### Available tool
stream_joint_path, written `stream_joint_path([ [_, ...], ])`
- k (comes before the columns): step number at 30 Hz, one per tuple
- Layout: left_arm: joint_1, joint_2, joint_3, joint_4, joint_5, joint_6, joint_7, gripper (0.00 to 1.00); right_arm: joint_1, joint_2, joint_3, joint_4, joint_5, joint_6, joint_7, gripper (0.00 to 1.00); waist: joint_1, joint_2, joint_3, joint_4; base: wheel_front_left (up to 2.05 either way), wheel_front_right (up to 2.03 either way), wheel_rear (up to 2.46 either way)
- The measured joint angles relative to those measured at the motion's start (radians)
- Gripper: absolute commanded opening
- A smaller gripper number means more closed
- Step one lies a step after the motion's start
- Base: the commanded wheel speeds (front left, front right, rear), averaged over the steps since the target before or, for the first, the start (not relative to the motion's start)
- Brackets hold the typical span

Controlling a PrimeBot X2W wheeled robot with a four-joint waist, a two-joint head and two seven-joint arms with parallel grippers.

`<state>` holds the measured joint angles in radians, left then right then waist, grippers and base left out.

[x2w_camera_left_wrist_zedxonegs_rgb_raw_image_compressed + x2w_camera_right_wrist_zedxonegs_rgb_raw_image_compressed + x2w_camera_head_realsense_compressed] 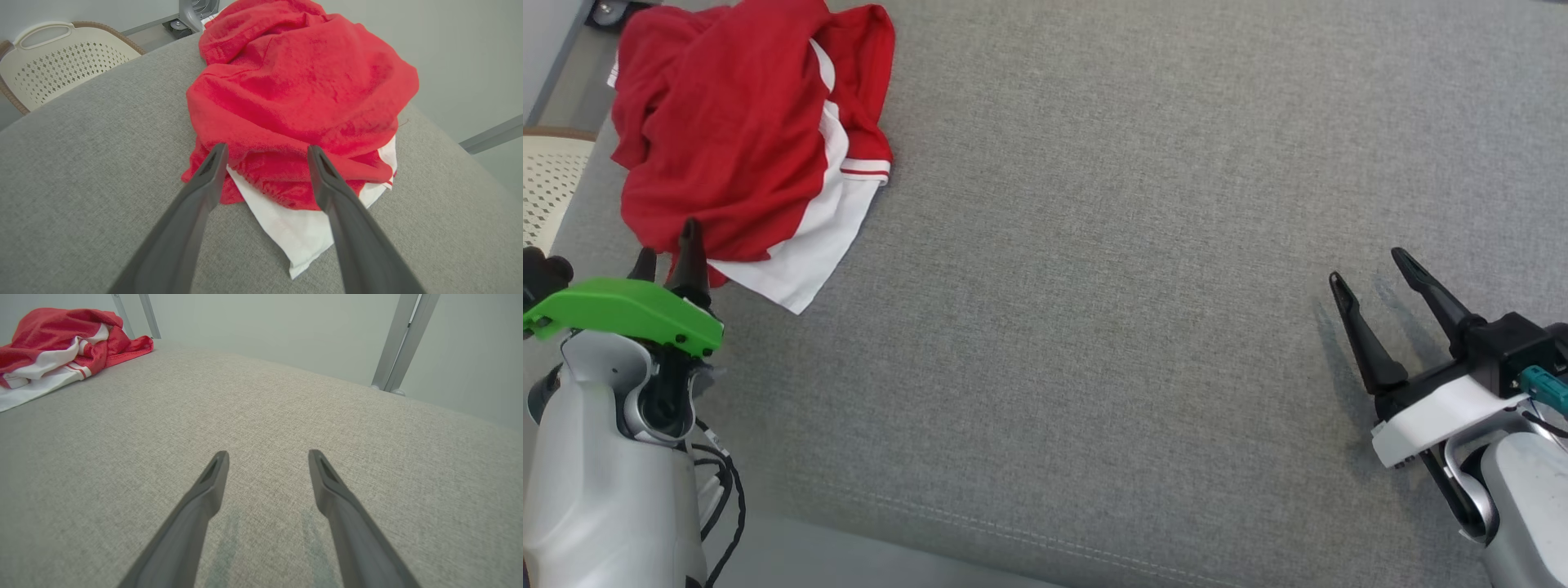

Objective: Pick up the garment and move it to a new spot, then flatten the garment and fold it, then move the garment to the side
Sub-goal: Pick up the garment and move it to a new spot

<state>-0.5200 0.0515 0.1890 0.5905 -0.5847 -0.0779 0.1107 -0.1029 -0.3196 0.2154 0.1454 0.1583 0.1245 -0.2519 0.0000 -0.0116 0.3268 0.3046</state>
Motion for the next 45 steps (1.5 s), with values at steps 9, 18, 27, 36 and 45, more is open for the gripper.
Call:
stream_joint_path([
  [9,-0.073,0.009,0.003,0.091,0.003,0.032,0.009,1.00,-0.038,-0.003,-0.015,0.001,0.000,0.000,0.000,1.00,0.0000,0.0000,0.078,-0.040,0.00,0.00,0.00],
  [18,-0.119,0.032,-0.004,0.176,0.029,0.043,0.002,0.00,-0.049,-0.004,-0.021,0.008,0.000,0.000,0.000,1.00,0.0000,0.0000,0.101,-0.056,0.00,0.00,0.00],
  [27,-0.123,0.041,-0.025,0.200,0.044,0.025,-0.042,0.00,-0.057,0.012,-0.031,0.031,0.002,0.000,0.000,1.00,0.0000,0.0000,0.070,-0.064,0.00,0.00,0.00],
  [36,-0.176,0.037,-0.084,0.125,0.070,-0.019,-0.096,0.00,-0.046,0.042,-0.032,0.052,0.012,0.000,0.000,1.00,0.0000,0.0000,0.016,-0.061,0.00,0.00,0.00],
  [45,-0.239,0.015,-0.251,-0.013,0.137,-0.039,-0.095,0.00,-0.039,0.088,0.011,0.058,0.017,0.000,0.000,1.00,-0.0001,0.0000,-0.046,-0.069,0.00,0.00,0.00],
])
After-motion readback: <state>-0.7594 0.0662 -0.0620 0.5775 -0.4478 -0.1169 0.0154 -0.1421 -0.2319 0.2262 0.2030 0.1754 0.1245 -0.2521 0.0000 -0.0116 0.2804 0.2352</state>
